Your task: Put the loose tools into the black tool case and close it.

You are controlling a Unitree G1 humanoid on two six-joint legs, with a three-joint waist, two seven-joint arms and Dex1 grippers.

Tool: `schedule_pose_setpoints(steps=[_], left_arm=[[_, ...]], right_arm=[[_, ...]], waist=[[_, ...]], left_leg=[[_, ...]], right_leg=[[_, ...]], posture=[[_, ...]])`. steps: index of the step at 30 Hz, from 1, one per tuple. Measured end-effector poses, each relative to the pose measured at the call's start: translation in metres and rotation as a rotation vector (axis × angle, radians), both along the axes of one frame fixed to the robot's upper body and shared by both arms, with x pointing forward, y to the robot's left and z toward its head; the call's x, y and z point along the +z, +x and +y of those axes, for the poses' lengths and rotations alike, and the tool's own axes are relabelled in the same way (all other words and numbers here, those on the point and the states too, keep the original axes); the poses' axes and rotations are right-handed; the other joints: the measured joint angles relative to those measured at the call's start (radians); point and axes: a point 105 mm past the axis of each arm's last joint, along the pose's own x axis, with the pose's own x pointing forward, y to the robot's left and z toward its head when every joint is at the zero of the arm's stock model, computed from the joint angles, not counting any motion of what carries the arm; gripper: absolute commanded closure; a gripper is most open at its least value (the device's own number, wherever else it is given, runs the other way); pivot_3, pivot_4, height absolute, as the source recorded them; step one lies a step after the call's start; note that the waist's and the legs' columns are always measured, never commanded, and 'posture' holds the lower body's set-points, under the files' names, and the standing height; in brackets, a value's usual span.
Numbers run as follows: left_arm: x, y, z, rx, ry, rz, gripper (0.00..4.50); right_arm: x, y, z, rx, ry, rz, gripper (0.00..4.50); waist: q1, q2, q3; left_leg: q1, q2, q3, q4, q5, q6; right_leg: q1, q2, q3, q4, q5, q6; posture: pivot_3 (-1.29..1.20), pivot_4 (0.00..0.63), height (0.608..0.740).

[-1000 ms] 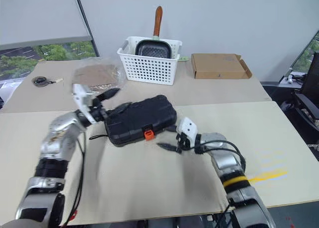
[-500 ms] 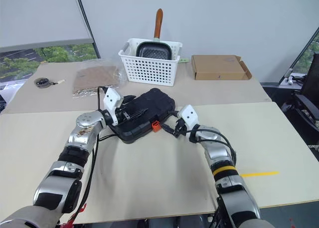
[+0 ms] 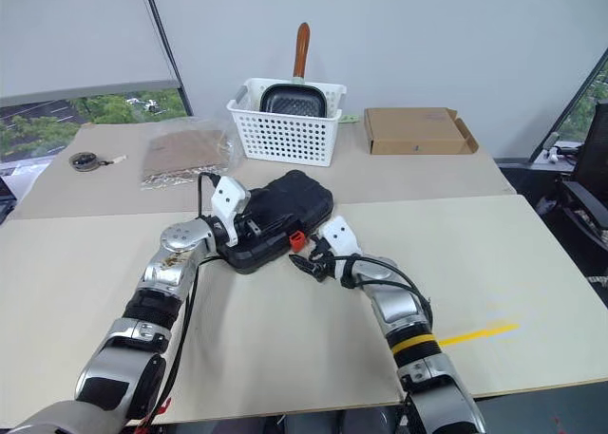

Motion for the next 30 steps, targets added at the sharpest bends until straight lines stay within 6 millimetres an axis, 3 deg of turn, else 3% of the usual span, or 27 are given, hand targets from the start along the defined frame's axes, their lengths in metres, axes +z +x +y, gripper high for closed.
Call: schedule_pose_setpoints(steps=[1, 6, 7, 30], left_arm=[[0.000, 0.000, 0.000, 0.000, 0.000, -0.001, 0.00], [0.001, -0.001, -0.001, 0.000, 0.001, -0.005, 0.00], [0.001, -0.001, -0.001, -0.001, 0.002, -0.006, 0.00], [-0.001, -0.004, 0.000, 0.002, 0.011, -0.012, 0.00]], right_arm=[[-0.001, 0.000, 0.000, -0.007, 0.000, 0.004, 1.45], [0.005, -0.003, 0.000, -0.011, 0.000, -0.022, 3.23], [0.006, -0.004, -0.001, -0.011, -0.002, -0.026, 3.36], [0.013, -0.008, 0.004, -0.045, 0.022, -0.035, 3.36]], waist=[[0.000, 0.000, 0.000], [0.000, 0.000, 0.000], [0.001, 0.000, 0.000], [0.002, 0.000, 0.000]], left_leg=[[0.000, 0.000, 0.000, 0.000, 0.000, 0.000], [-0.001, 0.000, 0.000, 0.000, 0.000, 0.000], [-0.002, 0.000, -0.001, 0.000, 0.000, 0.000], [-0.008, 0.000, -0.001, -0.001, 0.000, 0.002]], right_leg=[[0.000, 0.000, 0.000, 0.000, 0.000, 0.000], [-0.001, 0.000, 0.000, -0.001, 0.000, 0.000], [-0.001, 0.000, 0.000, -0.001, 0.000, 0.000], [-0.006, 0.000, -0.001, -0.004, -0.001, 0.000]], posture=[[0.00, 0.150, 0.700], [0.00, 0.150, 0.700], [0.00, 0.150, 0.700], [0.00, 0.150, 0.700]])
